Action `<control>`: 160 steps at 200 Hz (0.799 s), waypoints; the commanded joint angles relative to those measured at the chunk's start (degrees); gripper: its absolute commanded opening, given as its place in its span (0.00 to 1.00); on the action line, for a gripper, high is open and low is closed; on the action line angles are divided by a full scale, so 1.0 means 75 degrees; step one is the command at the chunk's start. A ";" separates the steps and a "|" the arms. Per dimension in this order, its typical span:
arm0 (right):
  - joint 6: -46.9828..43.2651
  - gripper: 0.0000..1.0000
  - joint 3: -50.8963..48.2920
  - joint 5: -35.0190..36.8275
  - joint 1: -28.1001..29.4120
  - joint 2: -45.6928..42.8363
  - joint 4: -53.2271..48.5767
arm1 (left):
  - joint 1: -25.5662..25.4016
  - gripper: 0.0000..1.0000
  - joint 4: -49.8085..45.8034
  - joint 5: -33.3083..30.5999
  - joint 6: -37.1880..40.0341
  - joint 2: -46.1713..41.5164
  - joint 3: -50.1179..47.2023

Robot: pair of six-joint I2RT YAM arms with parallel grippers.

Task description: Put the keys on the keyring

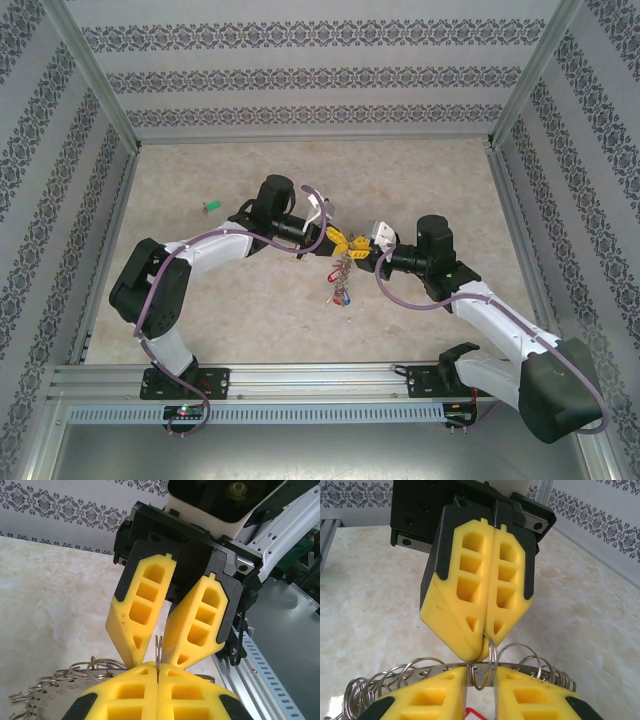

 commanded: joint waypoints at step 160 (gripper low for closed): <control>-0.2281 0.00 0.1253 0.0849 0.0282 -0.0053 -0.3140 | -0.0099 0.28 -0.4106 0.0058 0.3479 0.0060 0.1144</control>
